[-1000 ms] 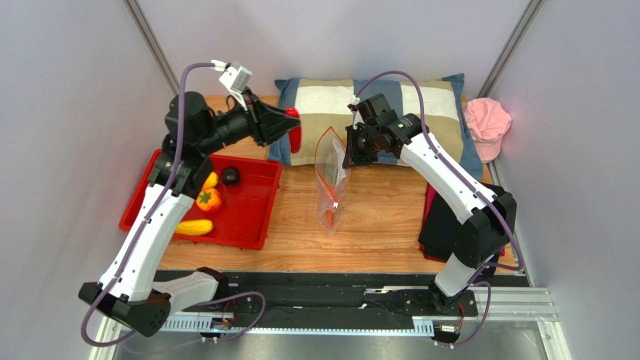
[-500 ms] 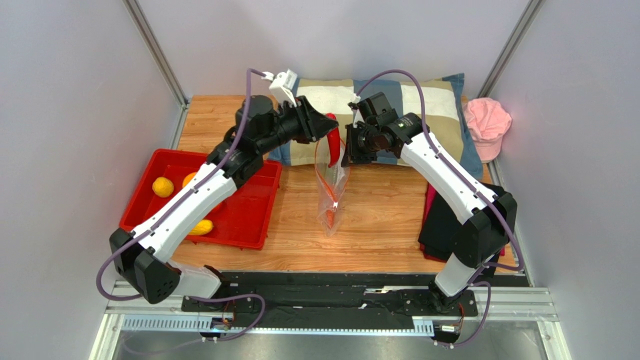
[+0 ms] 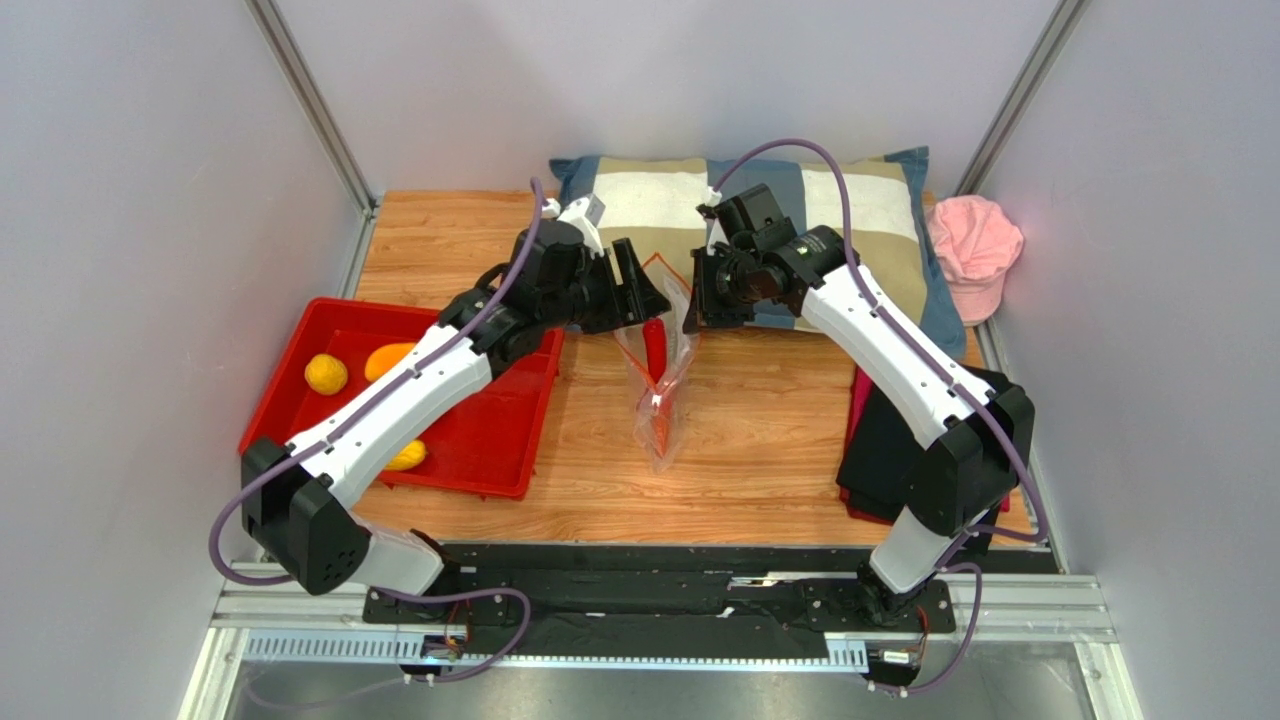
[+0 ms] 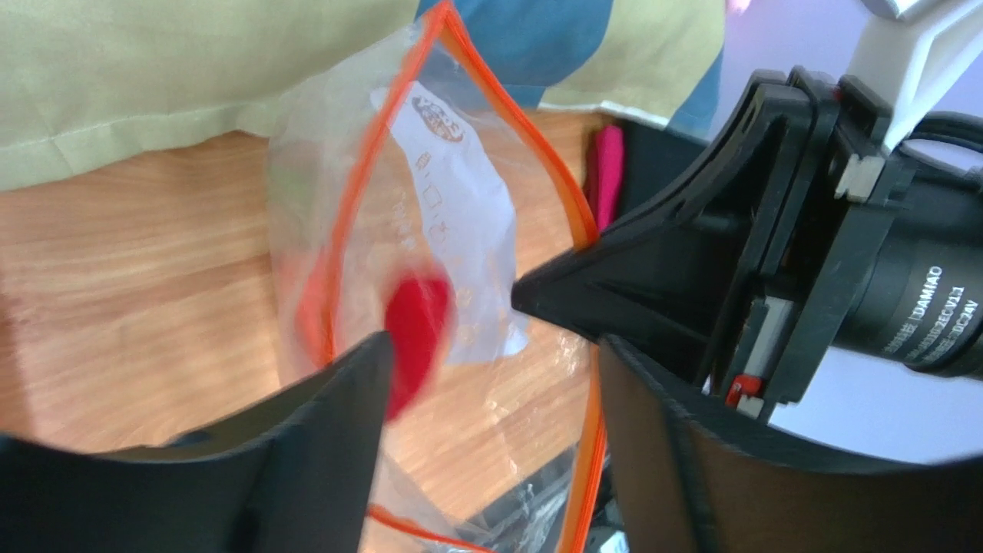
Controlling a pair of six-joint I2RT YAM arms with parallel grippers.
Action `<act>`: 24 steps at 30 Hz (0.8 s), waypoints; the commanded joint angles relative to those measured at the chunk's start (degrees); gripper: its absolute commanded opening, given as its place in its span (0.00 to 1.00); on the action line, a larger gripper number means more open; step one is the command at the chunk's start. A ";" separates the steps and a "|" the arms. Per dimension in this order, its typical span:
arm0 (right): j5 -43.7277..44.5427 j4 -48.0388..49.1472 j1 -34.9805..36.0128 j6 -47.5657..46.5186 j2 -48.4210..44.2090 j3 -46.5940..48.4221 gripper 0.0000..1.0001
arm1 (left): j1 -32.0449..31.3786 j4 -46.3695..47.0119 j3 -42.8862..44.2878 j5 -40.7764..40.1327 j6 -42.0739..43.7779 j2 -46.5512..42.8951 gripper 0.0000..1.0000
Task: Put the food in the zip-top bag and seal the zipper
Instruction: Place the fake vegetable in the zipper food storage bag, then pick up the fake fruit from the bin.
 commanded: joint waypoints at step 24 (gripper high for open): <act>1.86 1.74 -0.13 -2.87 -6.80 -2.05 0.00 | 62.01 -46.59 -8.86 18.32 102.38 -6.91 0.91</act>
